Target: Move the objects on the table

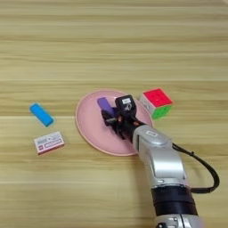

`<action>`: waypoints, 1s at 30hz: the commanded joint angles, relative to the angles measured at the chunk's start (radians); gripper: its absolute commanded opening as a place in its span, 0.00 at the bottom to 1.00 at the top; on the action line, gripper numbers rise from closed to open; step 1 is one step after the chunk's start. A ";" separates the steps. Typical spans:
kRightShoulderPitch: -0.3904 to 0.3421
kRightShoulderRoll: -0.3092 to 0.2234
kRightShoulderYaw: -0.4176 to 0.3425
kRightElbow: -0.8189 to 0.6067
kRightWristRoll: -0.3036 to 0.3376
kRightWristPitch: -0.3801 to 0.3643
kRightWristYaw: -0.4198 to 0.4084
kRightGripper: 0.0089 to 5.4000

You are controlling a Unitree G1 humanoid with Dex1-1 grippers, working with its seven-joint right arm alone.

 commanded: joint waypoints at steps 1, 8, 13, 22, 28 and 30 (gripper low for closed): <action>-0.041 -0.020 -0.007 -0.065 -0.002 -0.015 -0.022 0.26; -0.036 -0.002 0.022 -0.154 -0.001 -0.016 -0.032 0.26; -0.029 0.011 0.054 -0.249 0.000 0.007 -0.028 0.26; -0.026 0.074 0.193 -0.434 0.015 0.084 -0.018 0.26; -0.023 0.132 0.331 -0.447 -0.007 0.102 -0.018 0.26; -0.027 0.144 0.359 -0.439 -0.017 0.097 -0.021 0.26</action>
